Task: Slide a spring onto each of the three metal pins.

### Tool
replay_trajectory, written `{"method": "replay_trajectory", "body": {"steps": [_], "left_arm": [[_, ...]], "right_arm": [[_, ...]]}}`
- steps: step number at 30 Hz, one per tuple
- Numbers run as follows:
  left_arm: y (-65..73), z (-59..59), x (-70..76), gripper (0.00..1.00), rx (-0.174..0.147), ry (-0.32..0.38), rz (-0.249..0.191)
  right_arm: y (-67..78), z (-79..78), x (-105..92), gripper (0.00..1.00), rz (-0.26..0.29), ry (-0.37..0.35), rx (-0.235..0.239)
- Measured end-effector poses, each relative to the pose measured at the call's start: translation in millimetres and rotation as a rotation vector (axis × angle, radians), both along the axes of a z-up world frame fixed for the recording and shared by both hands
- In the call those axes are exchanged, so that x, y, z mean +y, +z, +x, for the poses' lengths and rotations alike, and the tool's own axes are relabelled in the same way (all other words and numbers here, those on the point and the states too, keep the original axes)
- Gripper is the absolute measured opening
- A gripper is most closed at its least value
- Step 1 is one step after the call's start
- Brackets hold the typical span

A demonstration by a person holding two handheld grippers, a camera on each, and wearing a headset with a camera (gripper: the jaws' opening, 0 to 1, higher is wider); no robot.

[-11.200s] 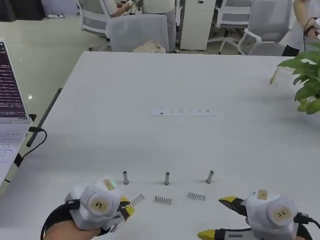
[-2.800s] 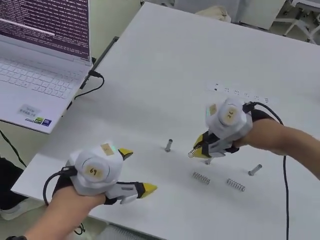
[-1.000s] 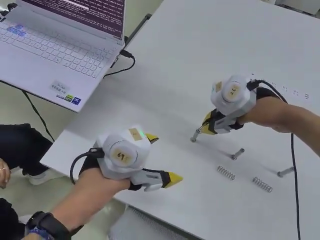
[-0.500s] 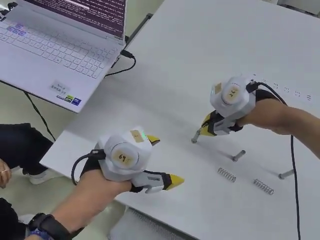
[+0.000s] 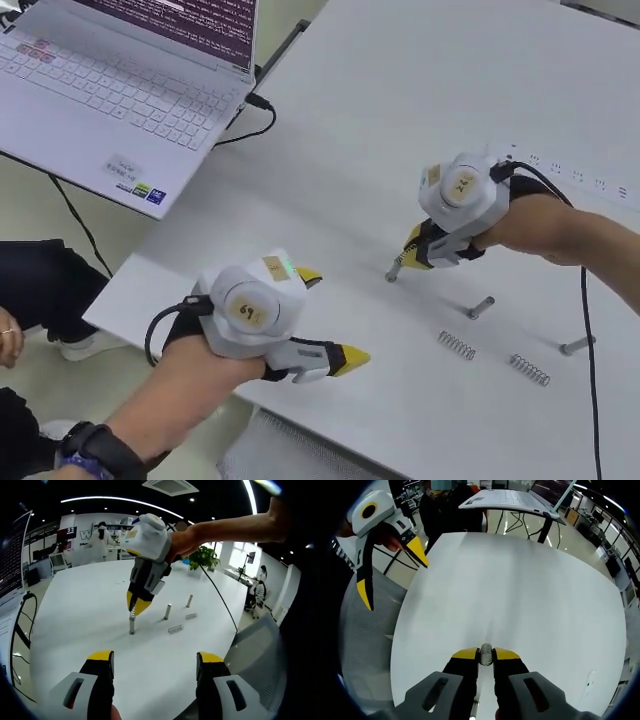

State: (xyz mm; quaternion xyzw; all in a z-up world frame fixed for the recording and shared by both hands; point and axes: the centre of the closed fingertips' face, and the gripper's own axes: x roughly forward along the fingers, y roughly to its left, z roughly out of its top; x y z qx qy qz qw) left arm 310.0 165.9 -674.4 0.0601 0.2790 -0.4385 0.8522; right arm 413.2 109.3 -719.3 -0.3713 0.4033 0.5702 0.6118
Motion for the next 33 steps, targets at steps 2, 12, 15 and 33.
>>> {"method": "replay_trajectory", "body": {"steps": [2,12,15,33], "left_arm": [[-0.3,0.2,0.8,0.63,0.001,0.002,-0.001],[-1.4,0.0,5.5,0.62,0.006,0.014,-0.004],[-1.7,0.1,5.8,0.62,0.006,0.017,-0.006],[0.1,2.4,8.3,0.62,0.006,0.027,-0.007]], "right_arm": [[-0.6,-0.1,1.3,0.09,0.001,0.001,0.000],[-6.1,-1.1,2.9,0.09,-0.017,0.015,0.001],[-8.2,-1.1,3.2,0.09,-0.021,0.018,0.005],[-21.5,-2.0,4.2,0.09,-0.043,0.036,0.022]]}}
